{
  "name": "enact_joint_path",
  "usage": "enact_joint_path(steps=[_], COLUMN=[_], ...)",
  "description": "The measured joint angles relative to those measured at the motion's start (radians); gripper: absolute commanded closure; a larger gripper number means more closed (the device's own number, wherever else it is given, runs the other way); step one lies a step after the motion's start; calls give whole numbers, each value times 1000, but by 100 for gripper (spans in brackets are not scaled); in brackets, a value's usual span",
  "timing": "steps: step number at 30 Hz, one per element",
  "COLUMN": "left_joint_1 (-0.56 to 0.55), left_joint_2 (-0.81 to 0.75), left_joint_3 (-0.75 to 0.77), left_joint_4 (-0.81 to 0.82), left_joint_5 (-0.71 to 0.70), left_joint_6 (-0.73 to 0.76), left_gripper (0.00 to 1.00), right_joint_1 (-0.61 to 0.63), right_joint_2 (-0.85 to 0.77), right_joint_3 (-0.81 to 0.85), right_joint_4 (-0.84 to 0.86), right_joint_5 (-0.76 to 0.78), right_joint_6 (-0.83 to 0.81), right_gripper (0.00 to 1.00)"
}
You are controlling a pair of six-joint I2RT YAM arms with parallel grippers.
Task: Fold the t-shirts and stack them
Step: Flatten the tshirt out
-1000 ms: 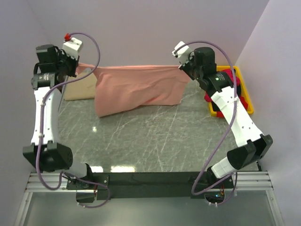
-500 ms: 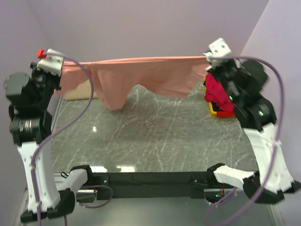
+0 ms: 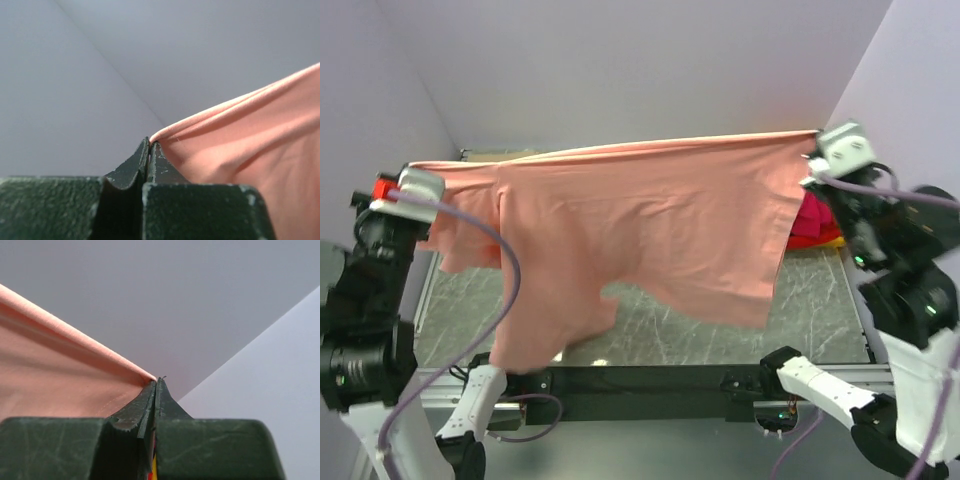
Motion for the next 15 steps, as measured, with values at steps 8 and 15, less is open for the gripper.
enact_joint_path(steps=[8,15], left_joint_1=[-16,-184], left_joint_2=[282,726], left_joint_3=[-145,-225], left_joint_4=[22,145], left_joint_5=[-25,-138], left_joint_6=[33,70], left_gripper=[99,99], right_joint_1=[-50,-142], right_joint_2=[229,603], right_joint_3=[-243,-316], right_joint_4=[194,297], right_joint_5=[0,-42], right_joint_6=[-59,-89], right_gripper=[100,100])
